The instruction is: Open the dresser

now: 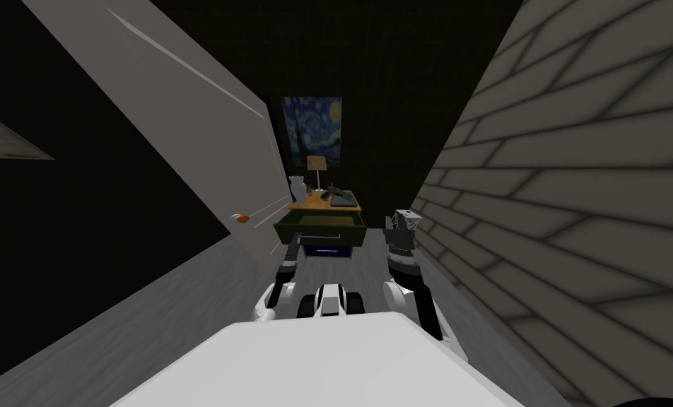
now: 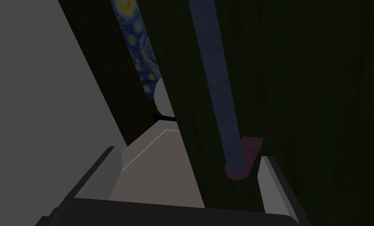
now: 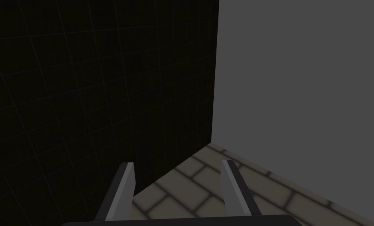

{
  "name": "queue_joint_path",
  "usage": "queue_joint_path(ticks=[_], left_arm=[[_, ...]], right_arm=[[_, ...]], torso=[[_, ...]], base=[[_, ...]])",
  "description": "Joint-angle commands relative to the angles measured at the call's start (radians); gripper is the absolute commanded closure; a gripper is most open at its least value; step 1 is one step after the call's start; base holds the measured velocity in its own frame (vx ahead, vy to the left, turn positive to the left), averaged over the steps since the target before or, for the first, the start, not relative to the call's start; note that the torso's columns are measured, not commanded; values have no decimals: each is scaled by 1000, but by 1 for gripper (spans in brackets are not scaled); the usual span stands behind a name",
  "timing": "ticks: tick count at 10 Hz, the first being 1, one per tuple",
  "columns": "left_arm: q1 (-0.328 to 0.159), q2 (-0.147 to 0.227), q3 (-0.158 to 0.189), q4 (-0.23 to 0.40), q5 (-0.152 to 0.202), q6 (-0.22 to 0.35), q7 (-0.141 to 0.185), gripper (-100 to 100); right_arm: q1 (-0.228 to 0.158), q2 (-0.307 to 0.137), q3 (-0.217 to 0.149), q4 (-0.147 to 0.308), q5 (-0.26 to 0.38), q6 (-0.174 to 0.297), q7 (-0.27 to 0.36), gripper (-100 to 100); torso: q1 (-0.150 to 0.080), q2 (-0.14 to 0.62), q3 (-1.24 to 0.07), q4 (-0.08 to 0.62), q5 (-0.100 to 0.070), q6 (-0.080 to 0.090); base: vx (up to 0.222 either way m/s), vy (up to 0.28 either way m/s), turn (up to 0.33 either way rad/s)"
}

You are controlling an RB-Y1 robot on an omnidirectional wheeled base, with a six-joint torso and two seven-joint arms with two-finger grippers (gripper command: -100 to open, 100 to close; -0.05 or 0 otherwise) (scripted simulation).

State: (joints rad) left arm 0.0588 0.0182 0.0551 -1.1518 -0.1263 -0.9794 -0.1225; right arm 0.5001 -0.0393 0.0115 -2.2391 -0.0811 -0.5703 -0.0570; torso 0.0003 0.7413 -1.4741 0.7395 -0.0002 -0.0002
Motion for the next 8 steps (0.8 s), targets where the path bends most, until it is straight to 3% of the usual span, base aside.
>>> queue_joint_path(ticks=[1, 2, 3, 8], left_arm=[[-47, 9, 2, -26, 4, 70, 5, -100], [-33, 3, 0, -7, 2, 52, 1, -100], [-33, 3, 0, -7, 2, 61, 1, 0], [-28, 3, 0, -2, 2, 65, 1, 0]], right_arm=[[0, 0, 0, 0, 0, 0, 0, 0], [0, 0, 0, 0, 0, 0, 0, 0], [0, 0, 0, 0, 0, 0, 0, 0], [0, 0, 0, 0, 0, 0, 0, 0]], torso=[[-1, 1, 0, 2, -1, 0], [-2, 2, 1, 5, -3, -1], [-3, 1, 1, 3, -2, 0], [-1, -3, -2, -1, 0, 0]], base=[[-80, -7, 15], [-31, -3, 1], [0, 0, 0], [0, 0, 0]])
